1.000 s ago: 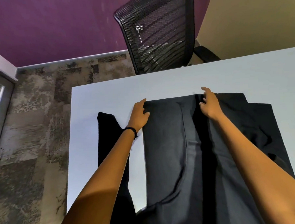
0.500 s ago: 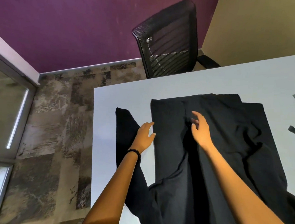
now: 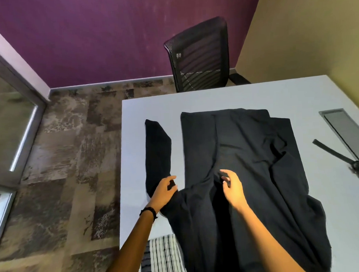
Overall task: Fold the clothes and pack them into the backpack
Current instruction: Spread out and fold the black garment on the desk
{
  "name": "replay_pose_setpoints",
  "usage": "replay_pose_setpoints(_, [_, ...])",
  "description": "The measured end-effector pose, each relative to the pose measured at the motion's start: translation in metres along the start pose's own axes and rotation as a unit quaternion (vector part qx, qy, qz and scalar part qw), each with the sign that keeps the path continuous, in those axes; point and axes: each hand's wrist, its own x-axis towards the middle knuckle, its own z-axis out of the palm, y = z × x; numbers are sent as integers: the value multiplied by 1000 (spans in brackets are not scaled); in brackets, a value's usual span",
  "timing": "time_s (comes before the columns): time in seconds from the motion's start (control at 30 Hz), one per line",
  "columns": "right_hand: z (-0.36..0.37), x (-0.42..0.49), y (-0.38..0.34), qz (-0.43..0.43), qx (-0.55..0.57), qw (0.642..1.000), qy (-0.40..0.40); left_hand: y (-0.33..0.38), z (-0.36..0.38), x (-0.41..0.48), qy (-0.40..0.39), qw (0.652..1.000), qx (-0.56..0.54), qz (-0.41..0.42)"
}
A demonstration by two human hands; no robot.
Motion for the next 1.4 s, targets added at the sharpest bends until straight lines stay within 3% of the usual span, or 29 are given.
replay_pose_setpoints(0.07, [-1, -17, 6, 7, -15, 1000, -12, -10, 6, -15, 40, 999, -5, -9])
replay_pose_setpoints(0.23, [0, -58, 19, 22, -36, 999, -26, -17, 16, -51, 225, 971, -52, -61])
replay_pose_setpoints(0.33, [2, -78, 28, 51, -43, 996, -62, -24, 22, -61, 201, 967, -106, -114])
replay_pose_setpoints(0.47, [4, -104, 38, 58, -64, 987, -137, -39, 28, -70, 131, 959, -228, -107])
replay_pose_setpoints(0.57, [4, -125, 44, 51, -78, 981, -167, -42, 33, -78, 71, 965, -242, -73])
replay_pose_setpoints(0.7, [1, -154, 42, 64, -75, 981, -170, -50, 33, -79, 24, 965, -245, -89])
replay_pose_setpoints(0.8, [2, -172, 44, 58, -67, 978, -188, -50, 32, -82, 34, 969, -232, -81])
replay_pose_setpoints(0.93, [6, -193, 53, 35, -100, 967, -233, -41, 32, -81, 103, 971, -204, -66])
replay_pose_setpoints(1.07, [16, -208, 58, 26, -192, 942, -275, -29, 35, -84, 143, 945, -286, -72])
replay_pose_setpoints(1.17, [23, -219, 65, 12, -246, 923, -298, -33, 41, -89, 92, 916, -379, -96])
replay_pose_setpoints(1.27, [28, -227, 64, 9, -238, 932, -274, -41, 52, -96, 42, 935, -335, -110])
replay_pose_setpoints(1.4, [35, -230, 54, 40, -149, 961, -229, -46, 63, -110, 37, 952, -291, -91])
